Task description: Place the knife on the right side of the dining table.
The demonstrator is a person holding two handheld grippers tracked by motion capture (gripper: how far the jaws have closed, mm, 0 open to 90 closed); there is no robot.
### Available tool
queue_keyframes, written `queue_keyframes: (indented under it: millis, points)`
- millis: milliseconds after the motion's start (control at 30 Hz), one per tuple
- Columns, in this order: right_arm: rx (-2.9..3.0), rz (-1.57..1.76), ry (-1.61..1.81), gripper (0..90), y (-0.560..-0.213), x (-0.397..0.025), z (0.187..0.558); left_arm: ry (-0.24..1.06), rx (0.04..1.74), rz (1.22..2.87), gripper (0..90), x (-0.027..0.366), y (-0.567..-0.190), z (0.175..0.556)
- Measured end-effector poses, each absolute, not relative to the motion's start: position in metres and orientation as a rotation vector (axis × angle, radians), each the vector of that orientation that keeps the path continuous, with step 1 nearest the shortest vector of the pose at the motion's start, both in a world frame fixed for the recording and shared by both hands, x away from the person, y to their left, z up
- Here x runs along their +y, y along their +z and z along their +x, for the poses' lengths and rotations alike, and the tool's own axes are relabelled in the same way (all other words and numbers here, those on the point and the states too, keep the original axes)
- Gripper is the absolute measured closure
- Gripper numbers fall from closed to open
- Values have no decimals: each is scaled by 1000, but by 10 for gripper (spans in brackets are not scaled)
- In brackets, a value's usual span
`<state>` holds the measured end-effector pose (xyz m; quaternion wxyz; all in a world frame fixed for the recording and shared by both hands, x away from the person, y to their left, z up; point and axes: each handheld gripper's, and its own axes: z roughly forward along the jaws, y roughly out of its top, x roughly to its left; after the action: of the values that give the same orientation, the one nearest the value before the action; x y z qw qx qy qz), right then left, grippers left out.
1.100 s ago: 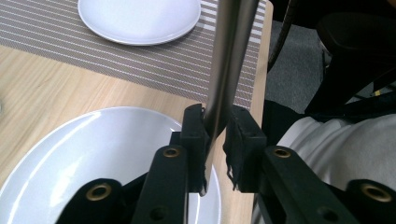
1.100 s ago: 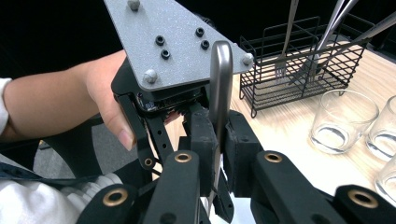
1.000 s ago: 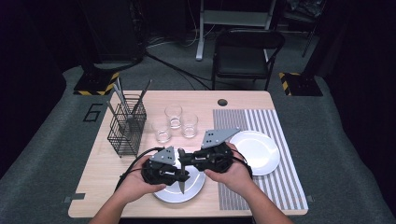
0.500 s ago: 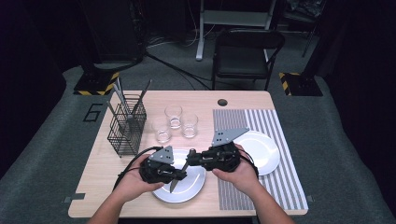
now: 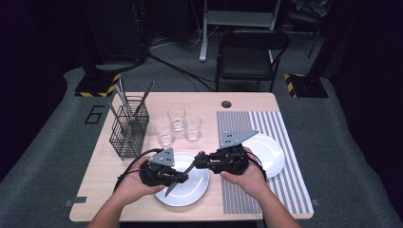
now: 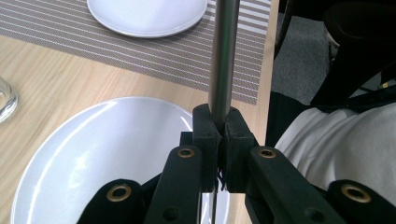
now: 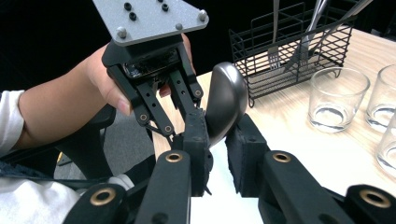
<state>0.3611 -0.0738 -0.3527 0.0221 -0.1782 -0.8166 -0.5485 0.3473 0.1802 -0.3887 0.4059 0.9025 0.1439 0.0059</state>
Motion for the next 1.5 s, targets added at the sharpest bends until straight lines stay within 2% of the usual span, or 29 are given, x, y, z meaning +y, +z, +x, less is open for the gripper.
queue_keyframes:
  millis: [700, 1500]
  points:
    - [-2486, -568, -1785, 777, -338, -85, 363, 5, 340, 2317, 863, 180, -391, 347]
    - [-2515, -587, -1729, 772, -343, -83, 365, 22, 358, 2337, 860, 184, -390, 349]
